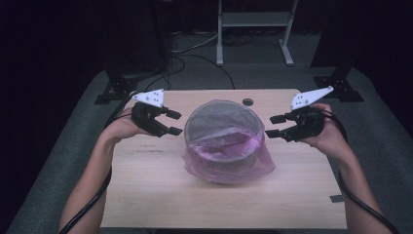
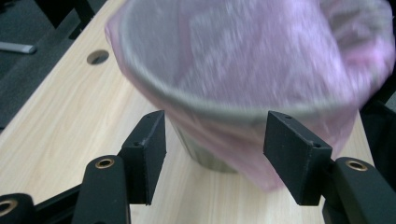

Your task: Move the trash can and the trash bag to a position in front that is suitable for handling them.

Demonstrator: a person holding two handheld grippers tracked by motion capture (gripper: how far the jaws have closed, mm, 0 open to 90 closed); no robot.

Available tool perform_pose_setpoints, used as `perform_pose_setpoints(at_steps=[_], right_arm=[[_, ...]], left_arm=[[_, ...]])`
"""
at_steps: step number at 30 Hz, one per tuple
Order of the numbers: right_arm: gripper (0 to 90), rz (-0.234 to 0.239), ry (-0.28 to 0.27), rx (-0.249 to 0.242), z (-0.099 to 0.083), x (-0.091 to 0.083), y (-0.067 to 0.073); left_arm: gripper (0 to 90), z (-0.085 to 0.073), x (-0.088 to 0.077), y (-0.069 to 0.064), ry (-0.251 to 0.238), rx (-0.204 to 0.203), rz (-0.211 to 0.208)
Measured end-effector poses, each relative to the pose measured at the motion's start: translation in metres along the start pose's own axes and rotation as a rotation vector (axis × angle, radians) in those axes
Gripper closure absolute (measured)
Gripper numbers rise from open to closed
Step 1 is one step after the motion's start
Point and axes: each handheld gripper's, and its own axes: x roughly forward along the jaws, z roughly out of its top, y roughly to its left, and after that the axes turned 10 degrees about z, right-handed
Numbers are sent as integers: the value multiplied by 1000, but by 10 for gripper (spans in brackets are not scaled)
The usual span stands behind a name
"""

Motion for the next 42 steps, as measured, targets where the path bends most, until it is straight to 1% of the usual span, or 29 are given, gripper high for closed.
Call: perform_pose_setpoints(at_steps=[2,3,4,5,6,8,9,11,13,15,16,17,20,21,23,24,25,27,28,29,30,33,34,35,36,38,40,41,42], right_arm=[[420,-2,3,-1,9,3,-4],[416,-4,12,-2,15,7,-6],[414,-5,19,-3,19,10,-8],[409,-2,30,-4,23,15,-10],[407,-3,45,-10,27,21,-12],[407,-2,58,-18,33,29,-15],[407,-5,63,-18,34,31,-17],[411,-10,72,-16,37,37,-20],[422,-24,91,-19,38,41,-23],[456,-40,100,-14,38,43,-25],[465,-41,100,-17,38,44,-26],[492,-45,101,-11,39,44,-27],[595,-60,117,-3,40,48,-30],[616,-65,121,-1,40,49,-31],[656,-92,138,-1,41,52,-33],[670,-92,135,5,42,53,-33],[689,-93,128,12,42,53,-35],[715,-97,125,14,44,53,-35],[739,-101,120,12,45,52,-35],[755,-101,117,12,46,51,-35],[769,-102,116,17,47,51,-35],[812,-98,108,27,50,49,-36],[841,-94,102,32,52,48,-37],[860,-90,97,34,53,47,-37],[871,-92,99,38,54,47,-38],[893,-91,102,46,55,47,-41],[900,-97,99,54,55,48,-44],[900,-99,98,59,55,48,-46],[900,-102,95,72,54,48,-48]], left_arm=[[374,8,8,3,14,7,-4],[369,11,11,4,14,8,-7],[367,14,16,5,12,-3,-14],[366,17,21,6,18,7,-18],[363,19,24,6,23,8,-20],[363,24,30,7,31,9,-21],[363,26,33,8,34,12,-15],[357,29,38,8,33,12,-16],[358,33,41,8,45,27,-9],[359,36,45,9,54,34,-3],[362,37,46,10,57,39,2],[370,38,47,11,58,37,9],[419,41,50,14,61,40,31],[440,41,51,15,61,43,34],[489,42,51,16,66,41,53],[509,43,52,17,70,42,73],[530,43,52,17,83,43,88],[582,43,55,18,132,52,117],[593,42,56,19,140,53,122],[619,41,56,20,140,44,132],[672,40,56,21,133,35,125],[765,41,52,24,89,9,122],[792,42,50,25,80,0,117],[856,43,49,26,71,-8,101],[894,44,49,26,83,-1,103],[899,47,52,26,96,12,98],[900,48,54,28,90,10,103],[900,48,55,29,77,-10,110],[900,48,56,31,75,-13,114]])
